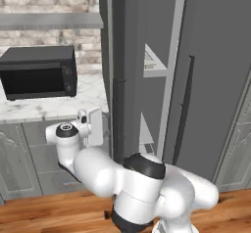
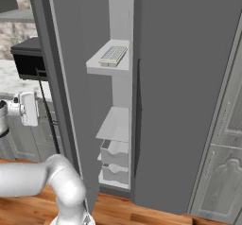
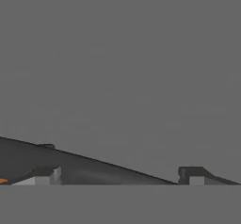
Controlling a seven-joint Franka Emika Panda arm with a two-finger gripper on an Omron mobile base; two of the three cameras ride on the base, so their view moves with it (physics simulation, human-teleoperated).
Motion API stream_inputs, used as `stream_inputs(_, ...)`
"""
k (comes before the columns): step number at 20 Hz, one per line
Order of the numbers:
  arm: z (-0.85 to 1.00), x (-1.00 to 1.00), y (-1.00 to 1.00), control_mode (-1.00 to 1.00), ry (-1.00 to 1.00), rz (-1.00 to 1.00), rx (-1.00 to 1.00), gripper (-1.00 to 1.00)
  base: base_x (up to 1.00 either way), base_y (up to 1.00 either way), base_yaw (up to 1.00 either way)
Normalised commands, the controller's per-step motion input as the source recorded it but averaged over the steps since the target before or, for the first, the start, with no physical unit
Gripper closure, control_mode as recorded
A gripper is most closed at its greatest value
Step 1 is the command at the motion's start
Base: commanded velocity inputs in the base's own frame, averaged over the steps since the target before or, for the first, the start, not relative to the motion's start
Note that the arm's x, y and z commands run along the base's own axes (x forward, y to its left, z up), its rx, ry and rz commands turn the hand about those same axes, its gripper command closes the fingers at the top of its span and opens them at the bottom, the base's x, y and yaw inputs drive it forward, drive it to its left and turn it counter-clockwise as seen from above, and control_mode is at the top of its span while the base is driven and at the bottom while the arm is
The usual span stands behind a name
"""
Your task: The ice cube tray has been filled with water. Take the tray and place it in the freezer to make ice. Close the freezer door after placing the tray.
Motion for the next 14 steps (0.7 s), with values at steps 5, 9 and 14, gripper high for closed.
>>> stream_inputs(5, -0.25, 0.50, 0.19, -1.00, 0.04, -0.11, -0.09, -1.00, 0.00, 0.00, 0.00)
stream_inputs(9, -0.20, 0.36, 0.03, -1.00, 0.08, -0.14, -0.10, -1.00, 0.00, 0.00, 0.00)
stream_inputs(14, -0.10, 0.17, -0.33, -1.00, 0.09, -0.16, -0.04, -1.00, 0.00, 0.00, 0.00)
